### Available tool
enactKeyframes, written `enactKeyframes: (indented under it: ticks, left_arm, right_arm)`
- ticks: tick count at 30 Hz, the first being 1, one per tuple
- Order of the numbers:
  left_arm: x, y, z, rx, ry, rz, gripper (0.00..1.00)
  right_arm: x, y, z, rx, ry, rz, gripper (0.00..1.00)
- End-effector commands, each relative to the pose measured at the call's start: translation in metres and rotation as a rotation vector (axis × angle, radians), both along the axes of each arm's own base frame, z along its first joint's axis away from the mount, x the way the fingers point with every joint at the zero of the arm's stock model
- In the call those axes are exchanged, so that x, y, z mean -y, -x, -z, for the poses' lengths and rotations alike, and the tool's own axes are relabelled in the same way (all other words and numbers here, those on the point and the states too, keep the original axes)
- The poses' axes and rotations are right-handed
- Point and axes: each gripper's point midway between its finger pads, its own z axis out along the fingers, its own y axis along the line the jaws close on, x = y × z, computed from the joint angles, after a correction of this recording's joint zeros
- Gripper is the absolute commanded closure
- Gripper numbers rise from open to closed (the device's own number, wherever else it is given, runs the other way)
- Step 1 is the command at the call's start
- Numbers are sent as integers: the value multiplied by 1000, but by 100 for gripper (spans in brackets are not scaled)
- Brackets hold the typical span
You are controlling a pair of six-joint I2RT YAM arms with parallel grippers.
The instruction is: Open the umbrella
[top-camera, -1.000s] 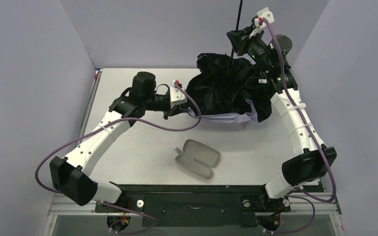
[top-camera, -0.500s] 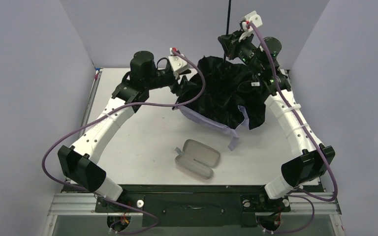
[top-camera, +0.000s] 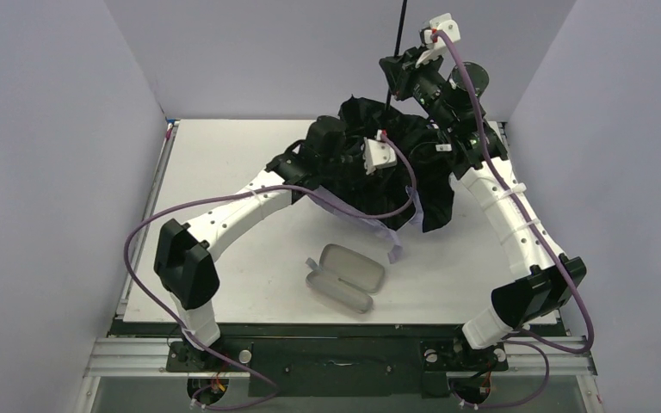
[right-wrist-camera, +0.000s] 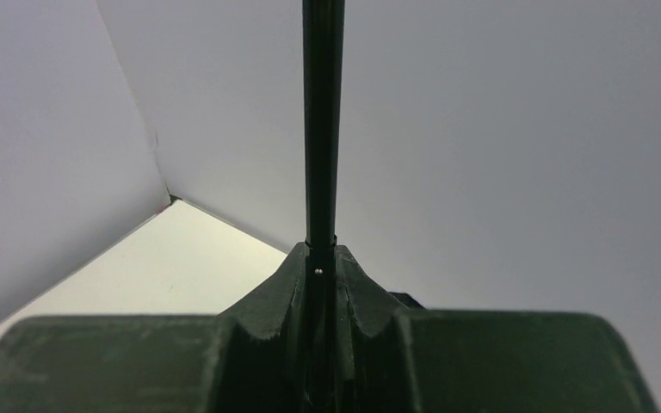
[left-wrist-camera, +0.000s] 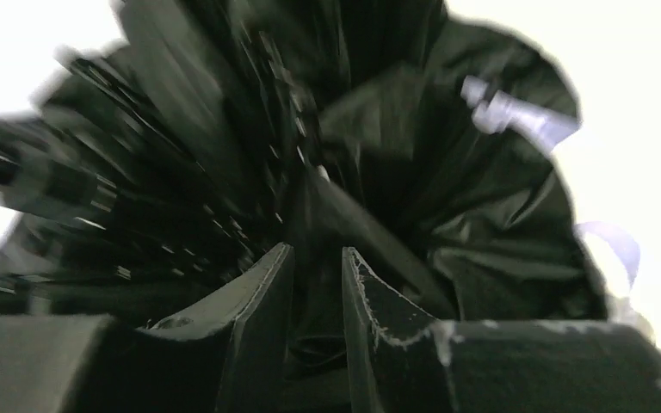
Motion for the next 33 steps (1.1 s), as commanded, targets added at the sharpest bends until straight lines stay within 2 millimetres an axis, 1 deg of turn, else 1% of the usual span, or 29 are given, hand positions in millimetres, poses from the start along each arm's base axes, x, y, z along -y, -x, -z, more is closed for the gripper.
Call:
enactKeyframes:
  ticks: [1,2,4,5,6,7,8,9,10,11,12,13,14,15,16,17,18,19,22,26,28,29,30,31,33]
  left_arm:
    - [-22,-13,54,32,-192,-49,76]
    - [-25,-11,66,17,-218,-49,76]
    - [-32,-10,75,9,-249,-54,76]
    - [-33,-8,72,3,-244,-54,76]
    - [-32,-8,63,6,-226,-54,75]
    - [-30,-4,51,-15,-186,-52,73]
    - [-27,-4,33,-15,-139,-54,72]
    - [-22,1,6,-39,-49,-43,70]
    - [-24,0,-9,-93,23,-68,66]
    - [-21,2,-39,-73,135,-40,64]
    - [-29,-4,-54,-142,228,-80,61]
    - [-38,-15,-85,-79,357,-102,57]
    - [-42,-19,-97,-113,433,-133,55]
    - [-50,-30,-114,-59,498,-172,54]
    - [-53,-36,-119,-53,520,-195,54]
    - [-58,-47,-123,-46,548,-239,54]
    - [-59,-51,-125,-58,566,-255,54]
    - [-58,-60,-125,-56,575,-271,54]
    - [-52,-66,-130,-50,595,-253,55]
    - [-41,-59,-141,-31,624,-176,56]
    - [-33,-55,-142,-28,621,-131,57]
    - [-31,-53,-147,-20,626,-121,58]
    - [-28,-54,-144,-22,617,-117,58]
    - [-25,-53,-147,-18,616,-112,58]
    - [-21,-58,-141,-24,597,-123,58]
  right_arm:
    - [4,24,-70,151,-127,-17,100]
    - [5,25,-74,161,-132,-20,100]
    - [5,27,-77,171,-136,-25,100]
    - [5,27,-77,172,-134,-30,100]
    - [5,26,-74,169,-131,-32,100]
    - [5,28,-74,170,-129,-37,100]
    - [4,26,-68,160,-123,-37,100]
    - [4,27,-67,160,-120,-40,100]
    - [3,26,-62,151,-117,-41,100]
    - [3,27,-61,148,-119,-42,100]
    - [3,27,-59,142,-121,-43,100]
    - [3,27,-59,141,-126,-42,100]
    - [2,28,-59,141,-129,-43,100]
    - [2,29,-60,139,-136,-42,100]
    - [1,30,-61,140,-140,-45,100]
    - [1,31,-62,141,-144,-44,100]
    - [-1,32,-63,140,-151,-47,100]
    - [-1,34,-65,143,-156,-50,100]
    - [-3,38,-70,148,-171,-57,100]
    - [-5,44,-79,160,-185,-68,100]
    - [-6,47,-83,165,-189,-75,100]
    - [-6,49,-85,169,-191,-79,100]
    - [-7,50,-86,169,-191,-83,100]
    - [-8,51,-88,172,-193,-85,100]
    - [-8,54,-90,176,-198,-92,100]
